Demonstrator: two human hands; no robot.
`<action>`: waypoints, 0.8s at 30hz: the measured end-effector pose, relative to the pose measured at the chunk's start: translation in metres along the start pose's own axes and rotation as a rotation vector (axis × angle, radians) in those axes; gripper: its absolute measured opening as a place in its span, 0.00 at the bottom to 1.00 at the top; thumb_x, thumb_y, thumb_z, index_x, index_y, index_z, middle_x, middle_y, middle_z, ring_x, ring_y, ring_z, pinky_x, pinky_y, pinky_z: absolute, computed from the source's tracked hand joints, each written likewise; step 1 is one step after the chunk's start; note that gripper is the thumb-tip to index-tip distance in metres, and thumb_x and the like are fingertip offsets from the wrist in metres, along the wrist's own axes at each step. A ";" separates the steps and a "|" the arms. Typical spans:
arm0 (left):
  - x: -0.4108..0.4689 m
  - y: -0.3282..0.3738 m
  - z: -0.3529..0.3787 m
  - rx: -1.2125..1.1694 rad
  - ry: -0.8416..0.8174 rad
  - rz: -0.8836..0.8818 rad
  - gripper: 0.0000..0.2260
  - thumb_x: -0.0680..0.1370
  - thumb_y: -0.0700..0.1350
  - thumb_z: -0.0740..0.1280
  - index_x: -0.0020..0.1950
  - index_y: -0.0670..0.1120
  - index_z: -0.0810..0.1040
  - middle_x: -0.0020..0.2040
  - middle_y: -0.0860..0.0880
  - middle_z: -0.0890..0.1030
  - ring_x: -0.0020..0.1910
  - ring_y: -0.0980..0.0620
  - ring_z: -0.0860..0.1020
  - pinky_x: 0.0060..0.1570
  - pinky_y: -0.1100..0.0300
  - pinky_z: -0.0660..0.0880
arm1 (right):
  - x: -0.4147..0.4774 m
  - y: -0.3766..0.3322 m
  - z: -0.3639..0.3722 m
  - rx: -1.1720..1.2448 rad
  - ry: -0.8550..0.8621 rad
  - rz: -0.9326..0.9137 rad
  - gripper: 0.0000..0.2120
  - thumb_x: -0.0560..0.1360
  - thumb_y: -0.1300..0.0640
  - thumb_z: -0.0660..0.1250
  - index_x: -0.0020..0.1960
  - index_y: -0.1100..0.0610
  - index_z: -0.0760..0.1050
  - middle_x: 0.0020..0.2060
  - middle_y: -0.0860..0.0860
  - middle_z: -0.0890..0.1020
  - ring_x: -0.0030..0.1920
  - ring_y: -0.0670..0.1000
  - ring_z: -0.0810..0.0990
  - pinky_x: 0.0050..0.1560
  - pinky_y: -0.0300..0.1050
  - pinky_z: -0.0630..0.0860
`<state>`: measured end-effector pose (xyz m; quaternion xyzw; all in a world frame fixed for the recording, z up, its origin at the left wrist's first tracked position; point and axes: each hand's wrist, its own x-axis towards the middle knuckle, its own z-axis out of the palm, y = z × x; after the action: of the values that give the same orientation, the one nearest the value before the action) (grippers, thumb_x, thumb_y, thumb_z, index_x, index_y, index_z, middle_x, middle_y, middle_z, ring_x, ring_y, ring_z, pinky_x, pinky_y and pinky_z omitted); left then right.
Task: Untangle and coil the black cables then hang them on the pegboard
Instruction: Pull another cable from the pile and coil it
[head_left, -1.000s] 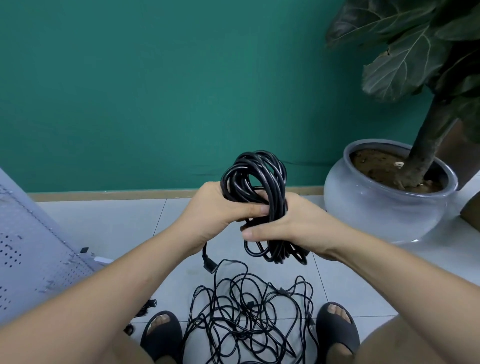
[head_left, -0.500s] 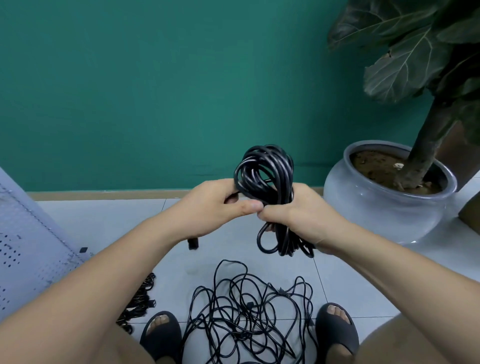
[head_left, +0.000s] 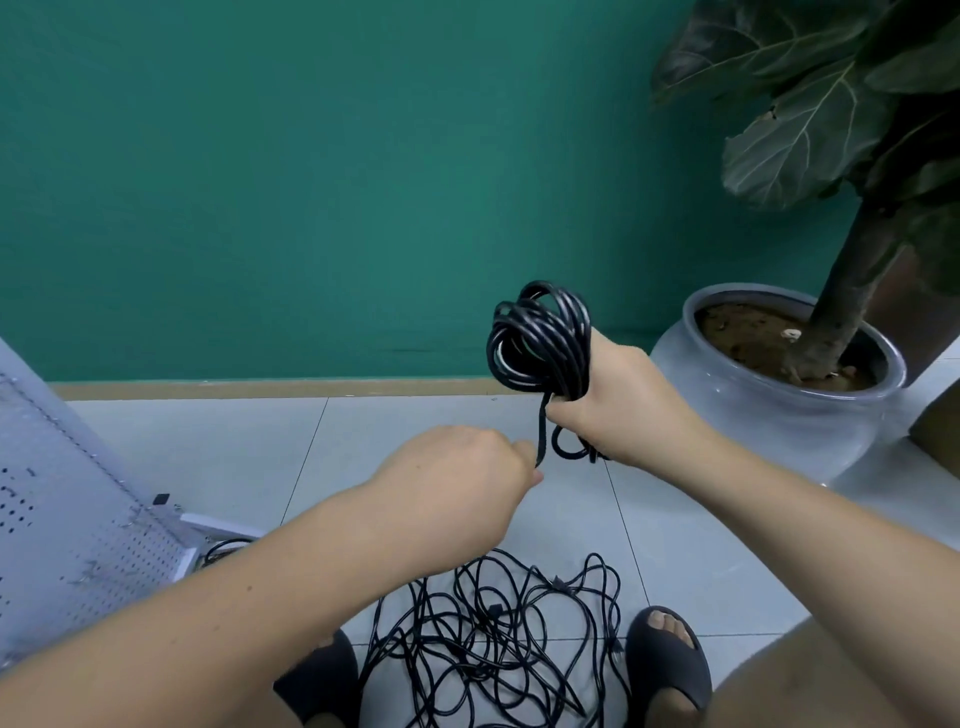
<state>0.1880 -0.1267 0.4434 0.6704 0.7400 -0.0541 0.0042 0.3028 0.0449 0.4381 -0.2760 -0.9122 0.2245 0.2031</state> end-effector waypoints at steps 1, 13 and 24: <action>-0.002 0.001 -0.002 0.008 0.002 0.017 0.13 0.90 0.53 0.52 0.49 0.48 0.62 0.37 0.50 0.67 0.37 0.42 0.70 0.37 0.50 0.65 | 0.002 0.002 0.003 -0.035 -0.029 -0.004 0.12 0.74 0.59 0.68 0.50 0.53 0.65 0.33 0.52 0.78 0.31 0.55 0.76 0.26 0.42 0.70; 0.007 -0.031 -0.008 -0.048 0.224 0.211 0.19 0.86 0.62 0.55 0.53 0.53 0.80 0.46 0.52 0.84 0.47 0.45 0.81 0.40 0.52 0.72 | -0.024 -0.016 0.057 -0.457 -0.602 -0.129 0.06 0.80 0.57 0.61 0.45 0.51 0.67 0.41 0.50 0.76 0.44 0.58 0.77 0.35 0.45 0.69; 0.024 -0.084 0.000 -0.856 -0.023 0.017 0.10 0.79 0.54 0.77 0.44 0.49 0.85 0.38 0.51 0.82 0.39 0.47 0.73 0.44 0.53 0.68 | -0.050 -0.038 0.051 0.062 -0.658 -0.268 0.14 0.74 0.62 0.69 0.42 0.48 0.65 0.32 0.46 0.72 0.33 0.47 0.69 0.34 0.39 0.67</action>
<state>0.1025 -0.1109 0.4482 0.6136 0.6901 0.2506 0.2907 0.3006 -0.0283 0.4038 -0.0603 -0.9497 0.3002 -0.0657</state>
